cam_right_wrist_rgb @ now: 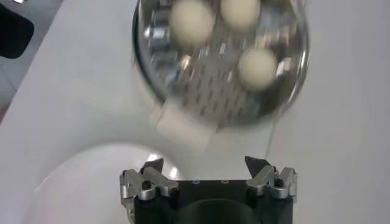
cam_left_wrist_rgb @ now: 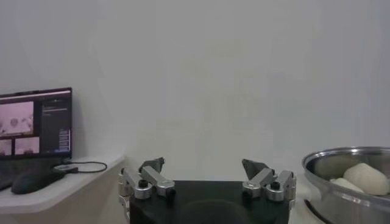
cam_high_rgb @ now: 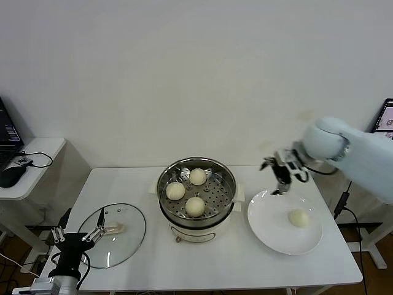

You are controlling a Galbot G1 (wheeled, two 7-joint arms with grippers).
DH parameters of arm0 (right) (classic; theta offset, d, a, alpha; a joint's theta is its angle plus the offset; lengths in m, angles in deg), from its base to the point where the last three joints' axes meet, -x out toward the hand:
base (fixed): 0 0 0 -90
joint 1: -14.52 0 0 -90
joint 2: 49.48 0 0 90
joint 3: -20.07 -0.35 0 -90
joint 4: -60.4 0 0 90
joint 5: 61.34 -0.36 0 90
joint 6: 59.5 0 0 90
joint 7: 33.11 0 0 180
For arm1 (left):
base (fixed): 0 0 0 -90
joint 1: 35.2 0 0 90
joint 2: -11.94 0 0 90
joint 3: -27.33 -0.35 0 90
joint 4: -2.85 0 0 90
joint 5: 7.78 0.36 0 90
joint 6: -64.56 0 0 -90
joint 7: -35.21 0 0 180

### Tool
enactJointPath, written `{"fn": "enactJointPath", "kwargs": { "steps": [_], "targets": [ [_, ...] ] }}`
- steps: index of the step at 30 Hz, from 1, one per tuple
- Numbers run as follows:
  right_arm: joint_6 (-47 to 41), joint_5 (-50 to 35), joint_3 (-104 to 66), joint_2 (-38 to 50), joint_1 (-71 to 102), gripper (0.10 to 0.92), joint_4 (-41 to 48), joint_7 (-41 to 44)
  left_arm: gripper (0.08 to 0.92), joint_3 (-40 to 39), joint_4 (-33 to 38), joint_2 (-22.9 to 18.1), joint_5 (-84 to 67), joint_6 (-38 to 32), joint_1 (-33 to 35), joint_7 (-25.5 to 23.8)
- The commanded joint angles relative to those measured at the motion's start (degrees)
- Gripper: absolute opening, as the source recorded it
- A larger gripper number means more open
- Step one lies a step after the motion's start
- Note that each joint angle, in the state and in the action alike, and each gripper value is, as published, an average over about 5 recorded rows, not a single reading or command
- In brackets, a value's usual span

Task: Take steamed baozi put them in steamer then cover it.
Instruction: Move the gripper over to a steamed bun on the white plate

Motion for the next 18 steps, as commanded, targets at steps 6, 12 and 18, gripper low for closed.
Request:
{"fn": "enactJointPath", "kwargs": {
  "steps": [6, 12, 18],
  "targets": [
    [3.7, 15.3, -27.1, 7.5, 35.1, 0.823, 5.0, -0.1, 0.823, 0.3, -0.2, -0.1, 0.3, 0.1, 0.5, 0.0],
    [5.7, 19.8, -31.4, 3.1, 40.8, 0.823, 10.8, -1.0, 0.823, 1.0, -0.1, -0.2, 0.3, 0.1, 1.2, 0.0],
    [6.2, 21.9, -31.9, -0.4, 41.7, 0.823, 14.8, -1.9, 0.823, 1.6, -0.2, -0.3, 0.2, 0.1, 1.6, 0.0]
  ]
}}
